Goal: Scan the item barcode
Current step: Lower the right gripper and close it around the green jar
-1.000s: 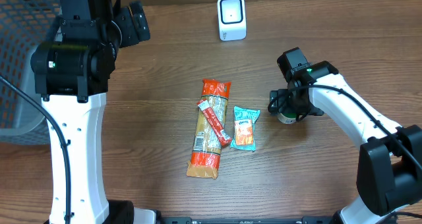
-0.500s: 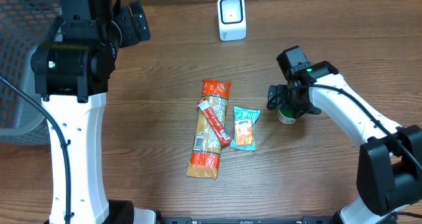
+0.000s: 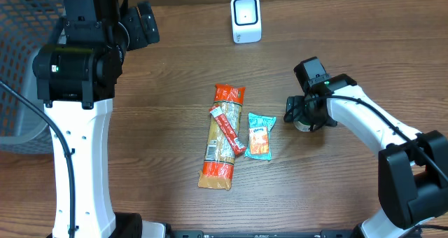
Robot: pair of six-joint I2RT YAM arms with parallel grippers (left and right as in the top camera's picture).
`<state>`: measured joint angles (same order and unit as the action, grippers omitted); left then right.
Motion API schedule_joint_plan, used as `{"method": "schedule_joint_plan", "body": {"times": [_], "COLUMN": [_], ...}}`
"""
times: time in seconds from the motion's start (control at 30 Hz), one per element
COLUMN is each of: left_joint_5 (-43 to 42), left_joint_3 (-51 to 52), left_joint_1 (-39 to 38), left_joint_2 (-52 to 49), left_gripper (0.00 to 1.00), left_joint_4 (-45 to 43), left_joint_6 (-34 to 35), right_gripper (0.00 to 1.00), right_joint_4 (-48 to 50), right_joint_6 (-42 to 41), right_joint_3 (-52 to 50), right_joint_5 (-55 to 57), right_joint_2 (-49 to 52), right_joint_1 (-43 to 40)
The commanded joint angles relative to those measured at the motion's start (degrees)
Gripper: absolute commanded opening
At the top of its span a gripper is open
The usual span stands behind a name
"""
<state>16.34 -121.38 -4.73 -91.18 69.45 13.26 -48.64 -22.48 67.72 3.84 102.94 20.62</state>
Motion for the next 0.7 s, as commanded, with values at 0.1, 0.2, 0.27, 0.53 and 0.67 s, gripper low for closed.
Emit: {"method": "schedule_joint_plan", "body": {"times": [0.1, 0.2, 0.27, 0.53, 0.67], "left_joint_5": [0.59, 0.59, 0.59, 0.59, 0.59], "left_joint_3": [-0.55, -0.55, -0.55, -0.55, -0.55], "left_joint_1": [0.22, 0.22, 0.22, 0.22, 0.22], "left_joint_2": [0.17, 0.17, 0.17, 0.17, 0.17], "left_gripper": [1.0, 1.0, 1.0, 1.0, 1.0], "left_joint_4": [-0.02, -0.02, -0.02, -0.02, -0.02], "left_joint_6": [-1.07, -1.07, -1.07, -1.07, -1.07], "right_gripper": [0.85, 0.79, 0.75, 0.63, 0.58], "right_joint_4": [4.81, 5.11, 5.09, 4.2, 3.37], "right_joint_6": [-0.26, -0.26, -0.26, -0.26, -0.24], "right_joint_3": [-3.45, -3.67, -3.65, -3.65, -2.86], "right_joint_5": [0.17, 0.15, 0.15, 0.15, 0.13], "right_joint_2": [-0.04, -0.04, -0.04, -0.04, -0.04], "right_joint_1": [-0.07, -0.07, -0.07, -0.07, -0.07]}}
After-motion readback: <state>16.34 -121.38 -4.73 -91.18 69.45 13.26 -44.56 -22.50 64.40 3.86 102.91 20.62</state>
